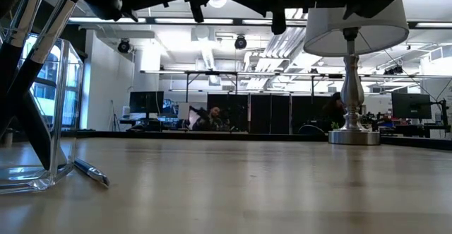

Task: Pick & Place Makeup Supplies
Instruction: Put the silver makeup brush into the transparent organizer

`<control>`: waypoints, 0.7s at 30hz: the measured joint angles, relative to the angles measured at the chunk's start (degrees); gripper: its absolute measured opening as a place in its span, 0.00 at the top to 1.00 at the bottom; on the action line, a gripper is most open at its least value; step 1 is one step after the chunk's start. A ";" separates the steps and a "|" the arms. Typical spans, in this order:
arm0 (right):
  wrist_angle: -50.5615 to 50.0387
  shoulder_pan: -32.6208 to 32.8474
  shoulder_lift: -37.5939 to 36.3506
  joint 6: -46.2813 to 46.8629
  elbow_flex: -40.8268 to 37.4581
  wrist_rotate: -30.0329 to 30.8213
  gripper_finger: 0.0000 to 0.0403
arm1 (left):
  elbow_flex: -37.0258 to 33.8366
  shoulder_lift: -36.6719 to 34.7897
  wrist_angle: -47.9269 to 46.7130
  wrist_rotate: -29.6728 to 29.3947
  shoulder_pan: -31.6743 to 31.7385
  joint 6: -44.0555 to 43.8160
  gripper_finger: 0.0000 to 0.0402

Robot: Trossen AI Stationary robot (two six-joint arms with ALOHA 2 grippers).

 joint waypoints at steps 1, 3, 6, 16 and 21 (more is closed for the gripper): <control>0.02 0.00 0.00 0.00 0.00 -0.07 0.98 | 0.00 0.00 0.07 -0.01 0.00 0.60 0.65; 0.04 0.00 0.00 -0.14 0.00 -0.24 0.98 | 0.00 0.00 0.04 -0.01 0.00 2.20 0.65; 0.32 0.00 0.00 -1.58 0.00 -0.33 0.98 | 0.00 0.00 -0.64 1.02 0.02 5.03 0.65; 0.19 0.02 -0.02 -3.25 0.00 -0.41 0.98 | 0.00 0.00 -3.83 3.00 0.00 5.63 0.65; -0.40 0.02 -0.02 -2.47 0.00 -1.05 0.98 | 0.00 -0.01 -2.68 1.17 0.00 4.26 0.65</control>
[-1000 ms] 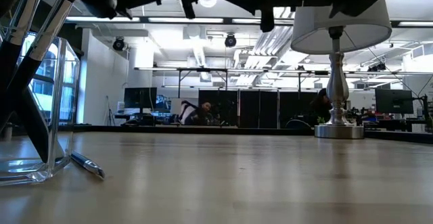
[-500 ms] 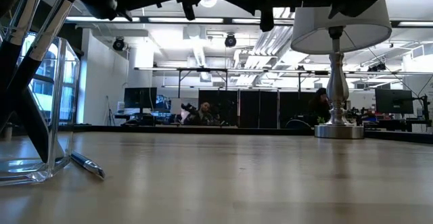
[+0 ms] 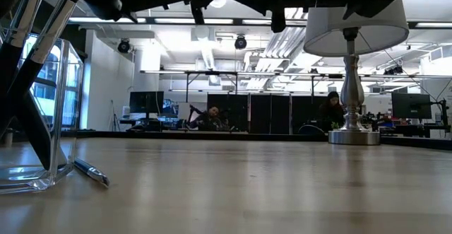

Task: Pick & Place Makeup Supplies
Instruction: Put the silver makeup brush into the transparent organizer

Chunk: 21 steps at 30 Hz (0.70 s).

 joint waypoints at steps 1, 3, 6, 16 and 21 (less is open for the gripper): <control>-0.13 0.00 0.00 0.31 0.00 -0.05 0.98 | 0.00 -0.01 0.91 -0.50 0.00 -0.52 0.65; -0.29 0.00 0.00 0.49 0.00 -0.41 0.98 | 0.00 -0.01 2.70 -0.87 0.00 -0.64 0.65; -0.23 0.00 0.00 0.57 0.00 -0.44 0.98 | 0.00 -0.03 4.10 -1.49 0.00 -0.80 0.65; -0.17 -0.02 0.00 0.75 0.00 -0.42 0.98 | 0.00 -0.03 3.64 -2.71 0.00 -5.32 0.77; -0.68 -0.02 0.00 1.95 0.00 -0.32 0.98 | 0.00 -0.03 3.61 -2.83 0.02 -5.09 0.95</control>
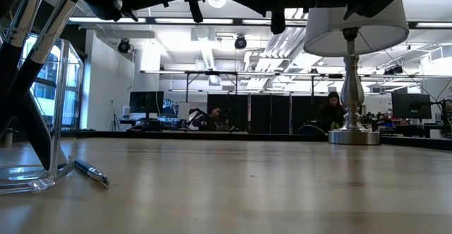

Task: Pick & Place Makeup Supplies
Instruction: Put the silver makeup brush into the transparent organizer

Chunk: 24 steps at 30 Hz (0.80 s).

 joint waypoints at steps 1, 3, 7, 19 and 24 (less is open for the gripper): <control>-0.16 0.00 -0.02 0.16 0.00 0.03 0.98 | 0.00 0.00 -0.04 0.05 0.00 0.01 0.96; -0.57 0.00 -0.03 1.21 0.00 -0.06 0.98 | -0.02 0.00 -0.30 0.03 0.00 -0.02 0.95; -2.94 0.00 -0.09 2.67 0.00 0.05 0.95 | -0.02 0.00 -2.49 -0.05 0.00 -0.57 0.94; -13.25 -0.05 -0.39 9.75 0.00 -1.70 0.80 | -0.02 0.00 -14.83 3.21 0.00 0.11 0.97; -16.23 -0.81 -0.42 10.99 0.04 -5.09 0.74 | -0.02 0.00 -18.43 5.28 -0.02 1.42 0.97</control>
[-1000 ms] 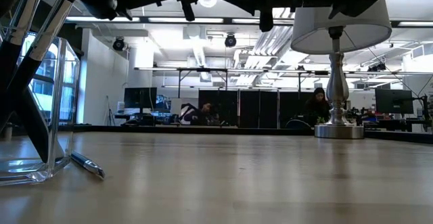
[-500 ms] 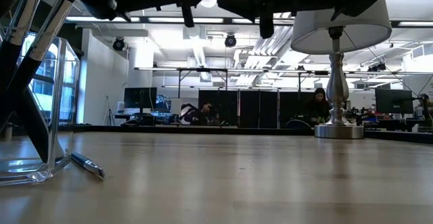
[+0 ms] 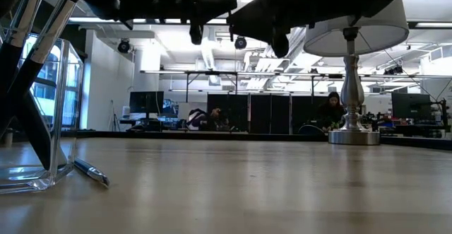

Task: Pick & Place Makeup Supplies
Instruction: Put the silver makeup brush into the transparent organizer

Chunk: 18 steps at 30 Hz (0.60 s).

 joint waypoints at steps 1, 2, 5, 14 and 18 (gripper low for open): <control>-1.05 -0.23 -0.01 0.89 0.34 -0.52 0.73 | 0.00 0.00 -0.43 0.16 0.00 0.09 0.97; -2.88 -0.47 -0.02 1.62 0.96 -1.17 0.73 | 0.00 0.00 -0.73 0.66 0.00 0.10 0.97; -10.46 -0.98 0.00 1.09 4.14 -2.24 0.73 | 0.00 0.02 -1.46 1.00 0.04 0.13 0.97; -14.80 -1.10 1.70 -3.38 10.22 0.57 0.73 | 0.00 0.56 -1.25 1.06 0.02 0.10 0.97; -15.61 -1.10 1.75 -1.92 10.23 0.27 0.73 | 0.00 0.57 -1.44 0.85 0.01 0.10 0.96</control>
